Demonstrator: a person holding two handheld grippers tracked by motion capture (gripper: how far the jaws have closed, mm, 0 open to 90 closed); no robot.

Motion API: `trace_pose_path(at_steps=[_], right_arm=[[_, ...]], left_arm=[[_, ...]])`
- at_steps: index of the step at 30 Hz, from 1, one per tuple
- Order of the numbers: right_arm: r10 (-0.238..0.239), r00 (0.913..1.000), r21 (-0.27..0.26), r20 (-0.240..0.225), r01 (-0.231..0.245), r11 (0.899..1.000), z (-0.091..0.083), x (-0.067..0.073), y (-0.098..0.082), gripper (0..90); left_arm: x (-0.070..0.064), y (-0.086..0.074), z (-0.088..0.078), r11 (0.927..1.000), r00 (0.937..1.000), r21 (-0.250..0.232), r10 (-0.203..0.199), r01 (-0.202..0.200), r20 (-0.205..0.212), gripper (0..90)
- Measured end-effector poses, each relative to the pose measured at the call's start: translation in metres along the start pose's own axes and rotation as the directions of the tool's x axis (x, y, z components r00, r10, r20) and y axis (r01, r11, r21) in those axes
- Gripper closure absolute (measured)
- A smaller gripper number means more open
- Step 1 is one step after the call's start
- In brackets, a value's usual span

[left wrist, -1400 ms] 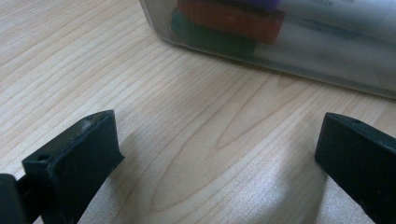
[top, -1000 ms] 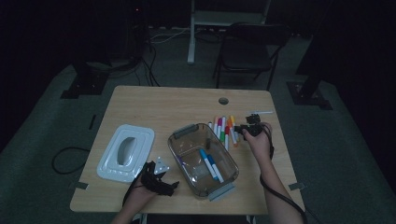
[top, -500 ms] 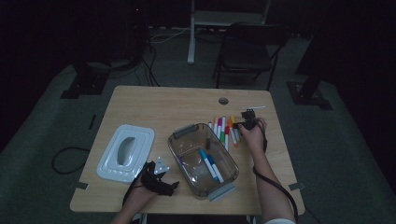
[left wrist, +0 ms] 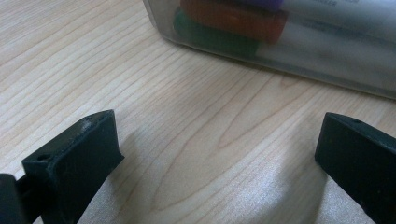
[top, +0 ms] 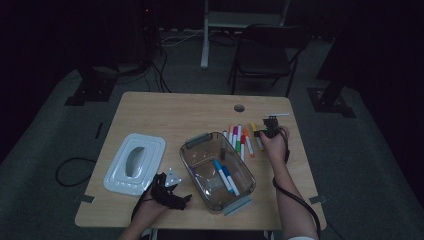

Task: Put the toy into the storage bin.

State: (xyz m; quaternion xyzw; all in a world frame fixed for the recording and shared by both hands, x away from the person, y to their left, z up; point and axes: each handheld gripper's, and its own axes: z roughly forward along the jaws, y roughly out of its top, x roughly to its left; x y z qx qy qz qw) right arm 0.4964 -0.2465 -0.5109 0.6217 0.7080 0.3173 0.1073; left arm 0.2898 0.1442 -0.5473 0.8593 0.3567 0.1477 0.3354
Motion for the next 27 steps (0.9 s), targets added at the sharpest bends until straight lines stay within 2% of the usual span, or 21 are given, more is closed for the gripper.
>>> trace_pose_path(at_steps=[2,7,11,12,14,16,17,19,21,23,24,25,26,27], right_arm=[[0.006,1.0000,-0.010,0.006,-0.005,1.000,-0.008,0.000,0.000,76.6],[0.052,0.9985,-0.022,-0.019,-0.052,0.998,-0.029,0.005,-0.003,76.6],[0.040,0.9989,-0.040,-0.024,-0.041,0.998,-0.043,0.012,-0.003,76.6],[0.032,0.9985,-0.056,-0.046,-0.034,0.998,-0.054,0.018,-0.003,76.6],[0.003,0.9983,-0.080,-0.058,-0.007,0.997,-0.070,0.029,-0.004,76.6],[-0.007,0.9975,-0.092,-0.071,0.001,0.996,-0.076,0.033,-0.004,76.6],[-0.035,0.9955,-0.113,-0.088,0.025,0.993,-0.090,0.044,-0.005,76.6],[-0.046,0.9921,-0.123,-0.117,0.032,0.992,-0.101,0.053,-0.007,76.6],[-0.056,0.9911,-0.126,-0.121,0.041,0.991,-0.106,0.058,-0.008,76.6],[-0.083,0.9865,-0.132,-0.141,0.065,0.989,-0.118,0.071,-0.011,76.6],[-0.083,0.9865,-0.132,-0.141,0.065,0.989,-0.118,0.071,-0.011,76.6],[-0.103,0.9828,-0.144,-0.154,0.080,0.986,-0.126,0.080,-0.013,76.6],[-0.103,0.9828,-0.144,-0.154,0.080,0.986,-0.126,0.080,-0.013,76.6],[-0.116,0.9782,-0.149,-0.172,0.090,0.985,-0.133,0.088,-0.016,76.6]], left_arm=[[0.000,0.000,0.000,1.0000,1.0000,0.000,0.000,0.000,0.000,0.5],[0.000,0.000,0.000,1.0000,1.0000,0.001,0.000,0.000,0.000,0.5],[0.000,0.000,0.000,1.0000,1.0000,0.001,0.000,0.000,0.001,0.5],[0.000,0.000,0.000,1.0000,1.0000,0.001,0.000,0.000,0.000,0.5],[0.000,0.000,0.000,1.0000,1.0000,0.001,0.000,0.000,0.000,0.5],[0.000,0.000,0.000,1.0000,1.0000,0.001,0.000,0.000,0.000,0.5],[0.000,0.000,0.000,1.0000,1.0000,0.001,0.000,0.000,0.000,0.5],[0.000,0.000,0.000,1.0000,1.0000,0.001,0.000,0.000,0.000,0.5],[0.000,0.000,0.000,1.0000,1.0000,0.001,0.000,0.000,0.000,0.5],[0.000,0.000,0.000,1.0000,1.0000,0.001,0.001,-0.001,0.000,0.5],[0.000,0.000,0.000,1.0000,1.0000,0.001,0.001,-0.001,0.000,0.5],[0.000,0.000,0.000,1.0000,1.0000,0.002,0.002,-0.002,0.000,0.4],[0.000,0.000,0.000,1.0000,1.0000,0.002,0.002,-0.002,0.000,0.5],[0.000,0.000,0.000,1.0000,1.0000,0.002,0.002,-0.002,0.000,0.5]])
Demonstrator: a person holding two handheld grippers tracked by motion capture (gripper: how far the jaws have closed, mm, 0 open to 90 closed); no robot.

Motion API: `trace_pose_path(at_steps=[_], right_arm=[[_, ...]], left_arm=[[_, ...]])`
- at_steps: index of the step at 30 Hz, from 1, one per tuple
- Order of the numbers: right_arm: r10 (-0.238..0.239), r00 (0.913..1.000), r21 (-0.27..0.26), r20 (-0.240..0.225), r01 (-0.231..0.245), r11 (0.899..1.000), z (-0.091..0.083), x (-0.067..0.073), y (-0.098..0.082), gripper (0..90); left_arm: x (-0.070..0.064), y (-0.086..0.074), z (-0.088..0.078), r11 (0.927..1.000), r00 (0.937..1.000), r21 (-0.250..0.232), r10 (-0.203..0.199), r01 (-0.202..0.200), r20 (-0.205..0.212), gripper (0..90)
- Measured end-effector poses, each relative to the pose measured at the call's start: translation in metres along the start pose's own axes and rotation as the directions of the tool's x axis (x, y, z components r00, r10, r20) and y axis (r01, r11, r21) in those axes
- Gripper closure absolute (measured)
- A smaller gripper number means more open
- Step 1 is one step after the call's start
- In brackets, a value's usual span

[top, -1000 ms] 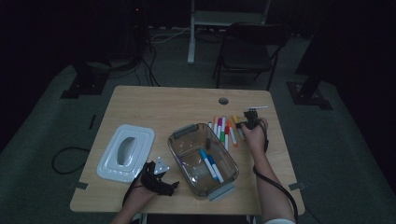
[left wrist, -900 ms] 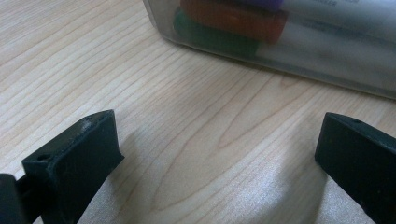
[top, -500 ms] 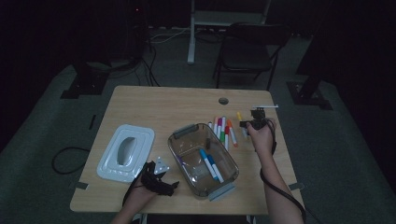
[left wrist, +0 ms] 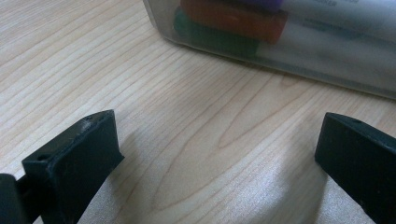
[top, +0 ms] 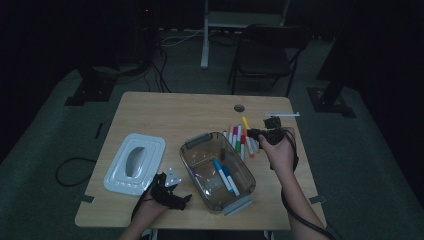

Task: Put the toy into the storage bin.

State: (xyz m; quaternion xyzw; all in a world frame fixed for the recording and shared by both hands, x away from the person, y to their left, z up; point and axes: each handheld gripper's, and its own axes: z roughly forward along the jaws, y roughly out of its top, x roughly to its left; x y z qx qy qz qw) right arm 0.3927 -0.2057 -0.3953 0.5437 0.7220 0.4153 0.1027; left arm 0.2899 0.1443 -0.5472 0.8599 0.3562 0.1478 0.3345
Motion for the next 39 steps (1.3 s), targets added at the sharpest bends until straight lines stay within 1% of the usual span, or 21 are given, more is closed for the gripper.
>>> trace_pose_path(at_steps=[1,4,6,8,11,12,15,17,21,25,29,34,36,37,39], right_arm=[[-0.002,1.0000,-0.003,-0.008,0.002,1.000,-0.002,0.004,-0.001,76.6],[-0.027,0.9989,-0.009,-0.039,0.027,1.000,-0.009,0.018,-0.003,76.6],[-0.038,0.9972,0.001,-0.064,0.038,0.999,-0.012,0.029,-0.006,76.6],[-0.055,0.9948,-0.001,-0.086,0.055,0.998,-0.014,0.038,-0.008,76.6],[-0.080,0.9900,-0.003,-0.116,0.080,0.997,-0.017,0.052,-0.011,76.6],[-0.091,0.9871,-0.003,-0.131,0.092,0.996,-0.018,0.058,-0.012,76.6],[-0.110,0.9807,0.016,-0.161,0.114,0.993,-0.017,0.070,-0.016,76.6],[-0.117,0.9760,0.038,-0.183,0.126,0.991,-0.015,0.079,-0.020,76.6],[-0.127,0.9662,0.060,-0.224,0.144,0.988,-0.008,0.093,-0.026,76.6],[-0.142,0.9601,0.092,-0.241,0.169,0.981,0.001,0.106,-0.033,76.6],[-0.140,0.9557,0.121,-0.259,0.176,0.977,0.012,0.114,-0.039,76.6],[-0.151,0.9538,0.165,-0.260,0.198,0.966,0.026,0.121,-0.046,76.6],[-0.149,0.9508,0.189,-0.272,0.204,0.961,0.032,0.124,-0.048,76.6],[-0.152,0.9494,0.206,-0.275,0.213,0.955,0.036,0.126,-0.050,76.6],[-0.152,0.9469,0.225,-0.283,0.220,0.949,0.041,0.129,-0.052,76.6]], left_arm=[[0.000,0.000,0.000,1.0000,1.0000,0.000,0.000,0.000,0.000,0.5],[0.000,0.000,0.000,1.0000,1.0000,0.000,0.000,0.000,0.000,0.5],[0.000,0.000,0.000,1.0000,1.0000,0.000,0.000,0.000,0.000,0.5],[0.000,0.000,0.000,1.0000,1.0000,0.001,0.000,0.000,0.001,0.5],[0.000,0.000,0.000,1.0000,1.0000,0.002,0.002,-0.002,0.000,0.5],[0.000,0.000,0.000,1.0000,1.0000,0.002,0.002,-0.002,0.001,0.4],[0.000,0.000,0.000,1.0000,1.0000,0.002,0.001,-0.001,0.001,0.5],[0.000,0.000,0.000,1.0000,1.0000,0.002,0.001,-0.001,0.000,0.5],[0.000,0.000,0.000,1.0000,1.0000,0.002,0.000,0.000,0.002,0.5],[0.000,0.000,0.000,1.0000,1.0000,0.002,0.000,0.000,0.002,0.5],[0.000,0.000,0.000,1.0000,1.0000,0.001,0.001,-0.001,0.000,0.5],[0.000,0.000,0.000,1.0000,1.0000,0.001,0.000,0.000,0.000,0.5],[0.000,0.000,0.000,1.0000,1.0000,-0.001,-0.001,0.001,0.000,0.5],[0.000,0.000,0.000,1.0000,1.0000,-0.001,-0.002,0.002,0.000,0.5],[0.000,0.000,0.000,1.0000,1.0000,0.000,-0.001,0.001,0.000,0.5]])
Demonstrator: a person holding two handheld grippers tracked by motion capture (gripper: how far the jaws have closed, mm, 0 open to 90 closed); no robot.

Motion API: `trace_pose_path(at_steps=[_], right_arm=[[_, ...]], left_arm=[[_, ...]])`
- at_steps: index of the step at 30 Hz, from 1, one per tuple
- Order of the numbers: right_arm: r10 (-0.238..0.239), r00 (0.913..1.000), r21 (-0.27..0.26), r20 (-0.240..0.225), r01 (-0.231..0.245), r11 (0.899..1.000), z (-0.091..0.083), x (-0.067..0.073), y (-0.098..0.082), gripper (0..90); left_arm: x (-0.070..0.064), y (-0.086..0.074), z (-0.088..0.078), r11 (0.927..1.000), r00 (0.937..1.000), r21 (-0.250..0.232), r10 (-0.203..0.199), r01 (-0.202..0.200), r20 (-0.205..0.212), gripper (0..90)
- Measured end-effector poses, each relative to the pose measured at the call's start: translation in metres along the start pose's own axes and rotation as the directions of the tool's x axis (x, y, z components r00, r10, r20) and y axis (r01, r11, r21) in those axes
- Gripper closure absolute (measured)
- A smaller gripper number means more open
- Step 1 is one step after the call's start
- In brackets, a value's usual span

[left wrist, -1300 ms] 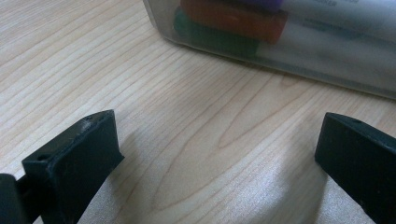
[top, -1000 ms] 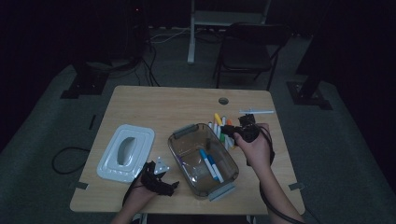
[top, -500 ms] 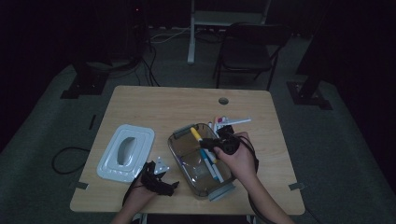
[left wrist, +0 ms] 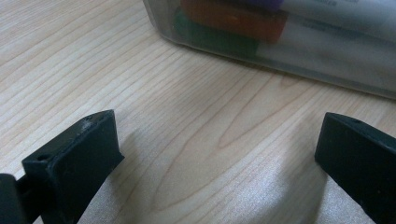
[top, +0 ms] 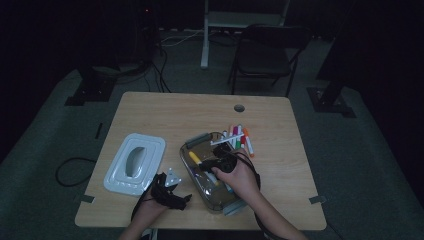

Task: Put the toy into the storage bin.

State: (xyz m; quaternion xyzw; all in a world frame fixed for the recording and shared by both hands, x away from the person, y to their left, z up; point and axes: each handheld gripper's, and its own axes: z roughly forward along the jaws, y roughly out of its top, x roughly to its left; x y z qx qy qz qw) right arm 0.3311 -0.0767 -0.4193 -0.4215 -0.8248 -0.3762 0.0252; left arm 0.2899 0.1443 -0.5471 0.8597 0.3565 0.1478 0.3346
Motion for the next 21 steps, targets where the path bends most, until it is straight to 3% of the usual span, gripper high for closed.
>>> trace_pose_path(at_steps=[6,13,15,21], right_arm=[[0.012,0.9998,0.081,-0.016,-0.011,0.997,0.018,0.001,-0.001,76.5],[0.002,1.0000,0.192,-0.003,-0.001,0.981,0.034,0.000,0.002,76.5],[0.002,1.0000,0.197,-0.008,0.000,0.980,0.036,-0.001,0.002,76.5],[0.002,1.0000,0.286,-0.007,0.000,0.958,0.052,-0.004,0.000,71.7]], left_arm=[[0.000,0.000,0.000,1.0000,1.0000,0.003,0.001,-0.001,0.002,0.5],[0.000,0.000,0.000,1.0000,1.0000,0.002,0.001,-0.001,0.001,0.5],[0.000,0.000,0.000,1.0000,1.0000,0.002,0.000,0.000,0.002,0.5],[0.000,0.000,0.000,1.0000,1.0000,0.002,0.000,0.000,0.002,0.5]])
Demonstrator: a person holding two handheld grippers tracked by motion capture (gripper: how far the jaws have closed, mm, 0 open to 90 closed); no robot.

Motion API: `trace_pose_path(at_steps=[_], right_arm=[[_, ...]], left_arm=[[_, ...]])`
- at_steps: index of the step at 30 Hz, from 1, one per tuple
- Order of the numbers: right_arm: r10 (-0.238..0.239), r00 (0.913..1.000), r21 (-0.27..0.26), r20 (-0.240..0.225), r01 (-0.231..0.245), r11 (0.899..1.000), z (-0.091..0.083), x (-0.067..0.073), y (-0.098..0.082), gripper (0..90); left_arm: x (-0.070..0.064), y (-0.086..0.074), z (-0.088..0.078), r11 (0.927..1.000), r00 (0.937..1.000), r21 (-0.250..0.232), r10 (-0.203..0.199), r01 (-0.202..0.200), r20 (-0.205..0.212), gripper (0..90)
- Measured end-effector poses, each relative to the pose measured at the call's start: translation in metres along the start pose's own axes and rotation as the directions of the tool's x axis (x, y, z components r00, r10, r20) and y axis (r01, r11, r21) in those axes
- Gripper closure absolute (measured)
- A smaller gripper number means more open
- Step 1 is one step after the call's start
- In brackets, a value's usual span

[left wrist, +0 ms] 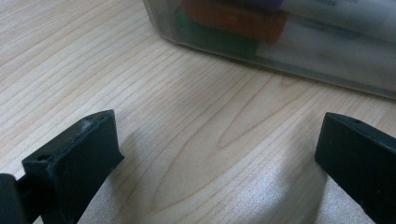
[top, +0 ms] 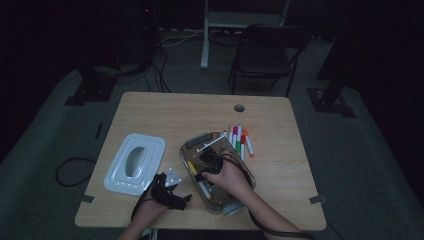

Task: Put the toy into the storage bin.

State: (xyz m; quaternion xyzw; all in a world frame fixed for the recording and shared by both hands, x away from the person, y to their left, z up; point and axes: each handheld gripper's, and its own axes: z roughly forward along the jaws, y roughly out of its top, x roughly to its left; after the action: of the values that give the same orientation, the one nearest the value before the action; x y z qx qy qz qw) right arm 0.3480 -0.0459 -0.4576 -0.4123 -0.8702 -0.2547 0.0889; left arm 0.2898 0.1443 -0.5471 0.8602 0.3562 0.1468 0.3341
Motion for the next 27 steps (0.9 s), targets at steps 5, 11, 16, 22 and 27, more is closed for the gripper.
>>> trace_pose_path(at_steps=[5,11,16,22,27], right_arm=[[-0.026,0.9995,-0.014,0.019,0.027,1.000,0.002,-0.002,0.000,67.0],[-0.046,0.9984,-0.050,0.034,0.047,0.998,-0.007,-0.007,-0.002,64.2],[-0.057,0.9979,-0.110,0.032,0.060,0.992,-0.026,-0.010,-0.005,61.9],[-0.093,0.9944,-0.189,0.050,0.101,0.977,-0.052,-0.019,-0.011,58.1],[-0.091,0.9934,-0.294,0.070,0.107,0.950,-0.080,-0.033,-0.020,56.8]], left_arm=[[0.000,0.000,0.000,1.0000,1.0000,0.000,0.000,0.000,0.000,0.5],[0.000,0.000,0.000,1.0000,1.0000,0.000,0.001,-0.001,0.000,0.5],[0.000,0.000,0.000,1.0000,1.0000,0.000,0.001,-0.001,0.000,0.5],[0.000,0.000,0.000,1.0000,1.0000,0.000,0.001,-0.001,0.000,0.5],[0.000,0.000,0.000,1.0000,1.0000,0.000,0.001,-0.001,0.000,0.5]])
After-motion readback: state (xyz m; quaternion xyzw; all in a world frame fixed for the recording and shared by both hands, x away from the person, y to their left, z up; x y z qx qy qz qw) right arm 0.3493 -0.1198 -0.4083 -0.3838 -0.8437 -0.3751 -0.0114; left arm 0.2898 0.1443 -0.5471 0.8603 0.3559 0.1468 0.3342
